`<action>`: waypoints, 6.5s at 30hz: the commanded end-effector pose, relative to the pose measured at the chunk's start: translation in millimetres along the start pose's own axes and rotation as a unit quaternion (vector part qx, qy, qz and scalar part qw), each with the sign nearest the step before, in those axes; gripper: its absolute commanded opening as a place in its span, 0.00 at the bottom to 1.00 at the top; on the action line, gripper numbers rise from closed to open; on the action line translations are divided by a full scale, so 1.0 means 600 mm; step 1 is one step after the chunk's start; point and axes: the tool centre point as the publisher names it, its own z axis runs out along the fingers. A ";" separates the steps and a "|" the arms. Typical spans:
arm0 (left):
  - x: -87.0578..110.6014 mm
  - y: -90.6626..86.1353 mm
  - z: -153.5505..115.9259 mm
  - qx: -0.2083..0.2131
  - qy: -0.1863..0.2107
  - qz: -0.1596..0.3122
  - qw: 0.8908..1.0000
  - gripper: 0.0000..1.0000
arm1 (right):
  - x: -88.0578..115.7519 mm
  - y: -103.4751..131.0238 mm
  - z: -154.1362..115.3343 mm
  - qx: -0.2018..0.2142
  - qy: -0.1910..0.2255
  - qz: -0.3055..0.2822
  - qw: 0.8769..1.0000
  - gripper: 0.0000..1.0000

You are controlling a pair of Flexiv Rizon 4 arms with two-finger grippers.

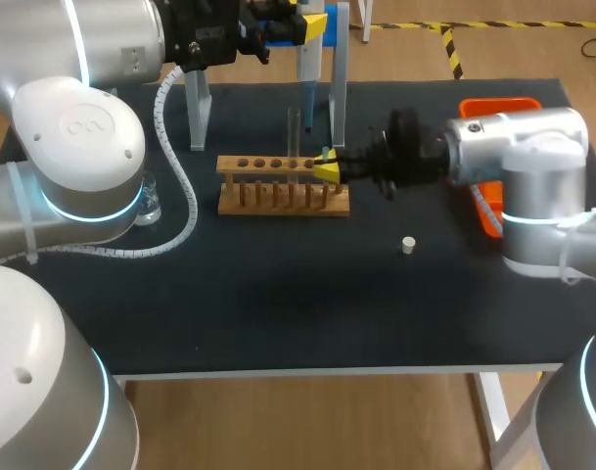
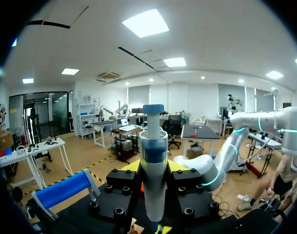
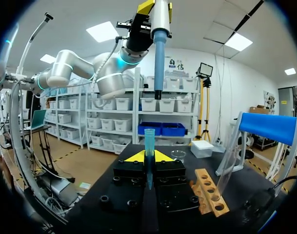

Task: Invert the test tube, pick up the pipette, mount the tip to pipette, aspirate from beaker and dispense into the tube, eject the tip, return the pipette, and cap with the stopper.

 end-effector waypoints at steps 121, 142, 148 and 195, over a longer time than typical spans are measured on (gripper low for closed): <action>-0.001 -0.001 0.001 0.000 0.001 0.000 1.000 0.00 | -0.010 0.059 0.031 -0.012 0.023 0.001 1.000 0.00; -0.001 -0.001 0.001 0.000 0.001 0.000 1.000 0.00 | -0.010 0.069 0.031 -0.020 0.023 0.001 1.000 0.00; -0.001 -0.001 0.001 0.000 0.001 0.000 1.000 0.00 | -0.009 0.071 0.036 -0.023 0.025 0.002 0.999 0.00; -0.001 -0.001 0.001 0.000 0.001 0.000 1.000 0.00 | 0.020 0.080 0.005 -0.009 0.023 0.013 1.000 1.00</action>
